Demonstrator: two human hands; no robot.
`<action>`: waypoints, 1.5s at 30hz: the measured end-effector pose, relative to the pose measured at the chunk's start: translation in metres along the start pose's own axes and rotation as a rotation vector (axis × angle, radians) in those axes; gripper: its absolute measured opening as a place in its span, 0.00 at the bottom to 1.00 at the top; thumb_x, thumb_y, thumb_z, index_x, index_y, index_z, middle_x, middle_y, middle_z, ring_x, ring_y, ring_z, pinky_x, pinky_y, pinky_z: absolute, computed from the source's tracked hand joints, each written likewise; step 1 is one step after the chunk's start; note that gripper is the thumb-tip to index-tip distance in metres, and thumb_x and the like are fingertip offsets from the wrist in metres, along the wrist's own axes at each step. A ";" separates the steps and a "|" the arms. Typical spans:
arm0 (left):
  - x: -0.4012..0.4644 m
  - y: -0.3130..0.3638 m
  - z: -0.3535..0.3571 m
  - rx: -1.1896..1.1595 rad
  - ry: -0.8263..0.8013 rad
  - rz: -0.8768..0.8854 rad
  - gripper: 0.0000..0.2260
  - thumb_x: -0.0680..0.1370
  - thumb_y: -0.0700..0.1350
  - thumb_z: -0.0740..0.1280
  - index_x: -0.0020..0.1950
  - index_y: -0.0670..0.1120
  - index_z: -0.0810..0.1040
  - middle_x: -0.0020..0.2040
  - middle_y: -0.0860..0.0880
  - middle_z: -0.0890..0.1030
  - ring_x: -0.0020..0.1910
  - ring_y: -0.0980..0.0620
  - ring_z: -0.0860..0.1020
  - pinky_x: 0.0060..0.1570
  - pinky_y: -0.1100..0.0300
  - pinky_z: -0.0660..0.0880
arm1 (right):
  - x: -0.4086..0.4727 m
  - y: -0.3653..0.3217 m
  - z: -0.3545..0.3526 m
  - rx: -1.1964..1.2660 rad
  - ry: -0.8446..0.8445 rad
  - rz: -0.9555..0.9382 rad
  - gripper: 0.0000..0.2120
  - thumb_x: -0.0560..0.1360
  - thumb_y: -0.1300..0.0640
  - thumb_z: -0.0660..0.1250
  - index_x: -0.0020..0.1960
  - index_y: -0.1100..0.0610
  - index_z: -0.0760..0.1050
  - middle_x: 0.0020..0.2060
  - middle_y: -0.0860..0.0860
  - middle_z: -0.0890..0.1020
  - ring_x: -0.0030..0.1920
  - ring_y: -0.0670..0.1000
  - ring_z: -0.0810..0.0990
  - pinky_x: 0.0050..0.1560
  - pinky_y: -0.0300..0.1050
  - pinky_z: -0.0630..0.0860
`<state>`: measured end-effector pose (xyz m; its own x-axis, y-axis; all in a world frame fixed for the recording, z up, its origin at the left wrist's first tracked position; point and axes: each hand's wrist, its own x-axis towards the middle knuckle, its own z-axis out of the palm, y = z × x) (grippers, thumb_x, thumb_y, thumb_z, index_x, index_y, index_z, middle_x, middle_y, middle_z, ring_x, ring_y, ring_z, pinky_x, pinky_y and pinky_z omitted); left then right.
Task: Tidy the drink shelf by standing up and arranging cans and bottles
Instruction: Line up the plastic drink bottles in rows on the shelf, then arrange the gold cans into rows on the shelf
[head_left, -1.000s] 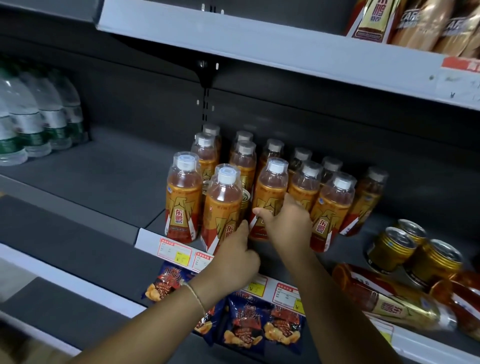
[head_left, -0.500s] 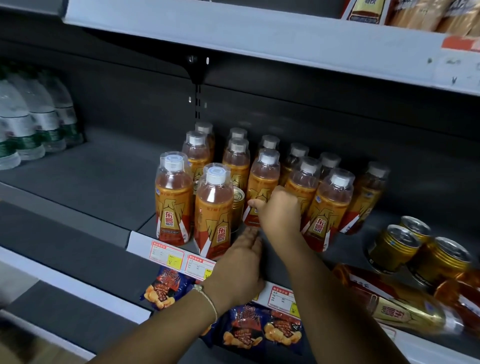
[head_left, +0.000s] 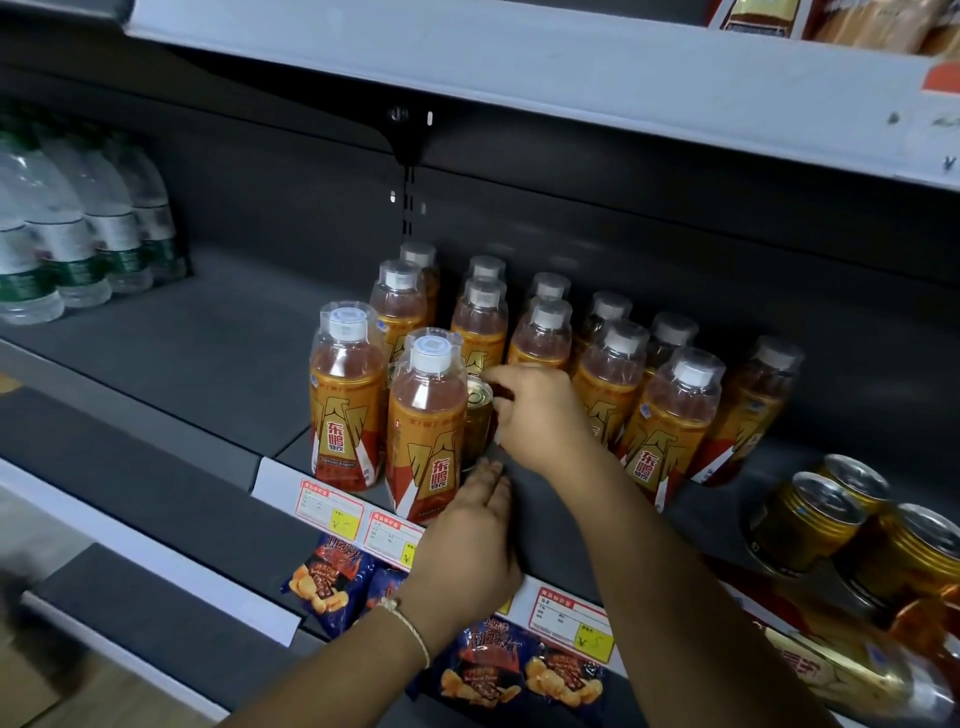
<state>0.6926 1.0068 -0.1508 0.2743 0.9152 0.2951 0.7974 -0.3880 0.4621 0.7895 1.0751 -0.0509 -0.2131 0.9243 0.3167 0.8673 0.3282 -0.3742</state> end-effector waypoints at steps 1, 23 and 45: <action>0.000 0.000 0.000 -0.004 0.012 0.005 0.32 0.76 0.44 0.60 0.80 0.44 0.54 0.80 0.48 0.54 0.79 0.53 0.50 0.70 0.70 0.46 | 0.002 -0.002 0.000 -0.013 -0.075 -0.060 0.24 0.76 0.68 0.65 0.68 0.50 0.77 0.65 0.51 0.78 0.62 0.55 0.77 0.61 0.51 0.78; -0.013 -0.014 0.000 -0.075 0.157 0.235 0.17 0.64 0.35 0.69 0.52 0.38 0.84 0.58 0.41 0.83 0.60 0.44 0.80 0.57 0.53 0.79 | 0.005 -0.012 0.010 -0.273 -0.108 0.065 0.17 0.70 0.50 0.74 0.54 0.57 0.77 0.54 0.54 0.73 0.48 0.56 0.78 0.41 0.46 0.74; -0.016 -0.019 -0.005 -0.421 0.246 0.246 0.16 0.75 0.47 0.70 0.59 0.44 0.71 0.54 0.50 0.72 0.52 0.54 0.73 0.50 0.64 0.76 | -0.065 0.012 -0.020 0.311 0.300 0.334 0.44 0.58 0.45 0.85 0.71 0.50 0.74 0.57 0.46 0.83 0.59 0.46 0.81 0.61 0.50 0.80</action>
<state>0.6705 0.9992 -0.1596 0.2516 0.7593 0.6001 0.4276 -0.6434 0.6349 0.8230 1.0152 -0.0586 0.2278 0.9070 0.3543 0.6824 0.1108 -0.7225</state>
